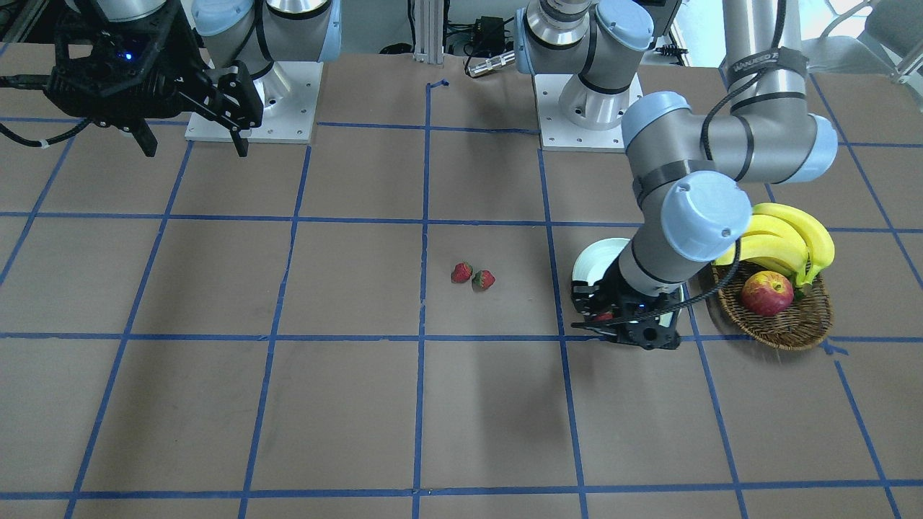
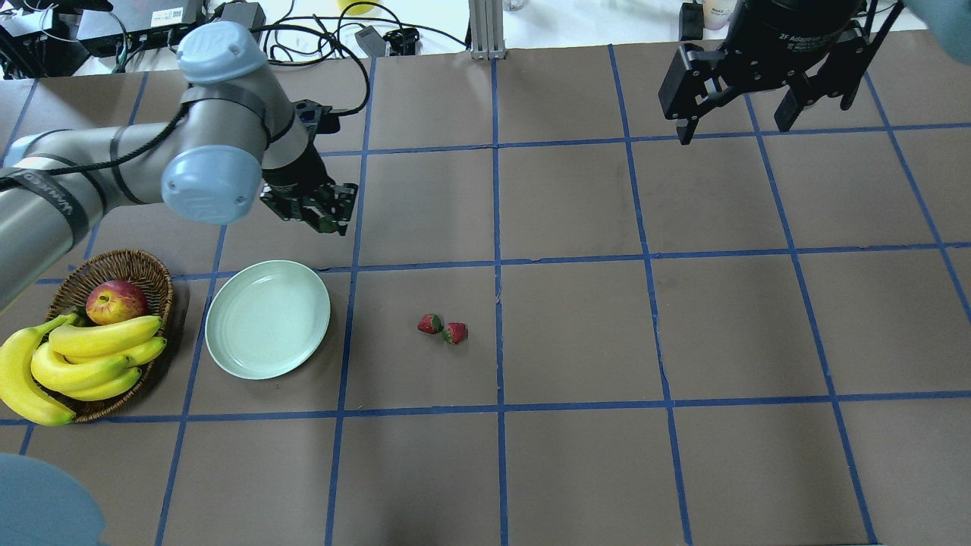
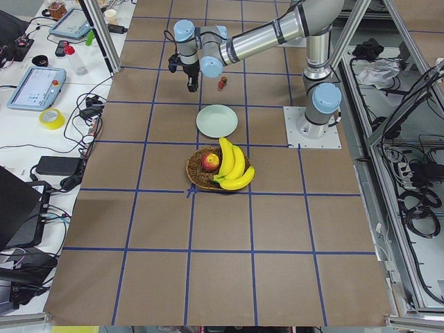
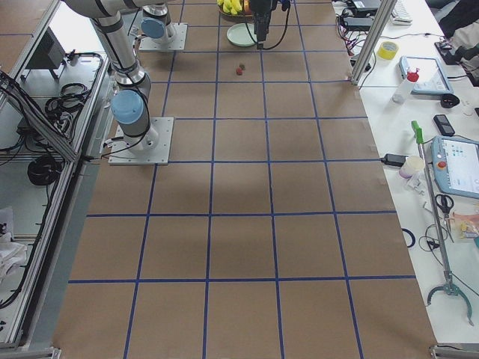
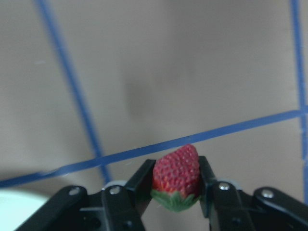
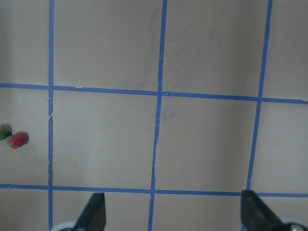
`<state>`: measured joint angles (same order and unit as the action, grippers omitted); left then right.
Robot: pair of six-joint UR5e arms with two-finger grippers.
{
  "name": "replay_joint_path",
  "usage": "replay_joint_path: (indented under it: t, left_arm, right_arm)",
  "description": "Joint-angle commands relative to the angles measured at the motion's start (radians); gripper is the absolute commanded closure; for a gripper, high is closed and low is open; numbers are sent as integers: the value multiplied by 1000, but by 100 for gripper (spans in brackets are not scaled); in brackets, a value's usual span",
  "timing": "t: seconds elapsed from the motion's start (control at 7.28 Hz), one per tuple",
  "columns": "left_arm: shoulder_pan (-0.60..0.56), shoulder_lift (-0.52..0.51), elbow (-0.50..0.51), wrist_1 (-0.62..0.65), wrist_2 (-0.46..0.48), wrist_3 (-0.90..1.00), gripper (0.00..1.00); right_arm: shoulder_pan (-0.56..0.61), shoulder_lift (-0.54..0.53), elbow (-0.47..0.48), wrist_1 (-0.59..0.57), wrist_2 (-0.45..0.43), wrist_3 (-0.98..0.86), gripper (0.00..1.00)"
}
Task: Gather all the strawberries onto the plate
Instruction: 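Carry the strawberry to the green plate and release it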
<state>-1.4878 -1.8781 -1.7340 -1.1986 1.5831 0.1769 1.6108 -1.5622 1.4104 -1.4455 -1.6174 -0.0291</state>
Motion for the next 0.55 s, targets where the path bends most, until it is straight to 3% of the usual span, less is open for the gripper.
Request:
replay_joint_path:
  t: [0.0, 0.41]
  left_arm:
    - [160, 10, -53, -42, 98, 152, 100]
    - [190, -16, -203, 68, 92, 142, 100]
  right_arm:
    - [6, -4, -4, 4, 5, 0, 0]
    - [8, -2, 2, 7, 10, 0, 0]
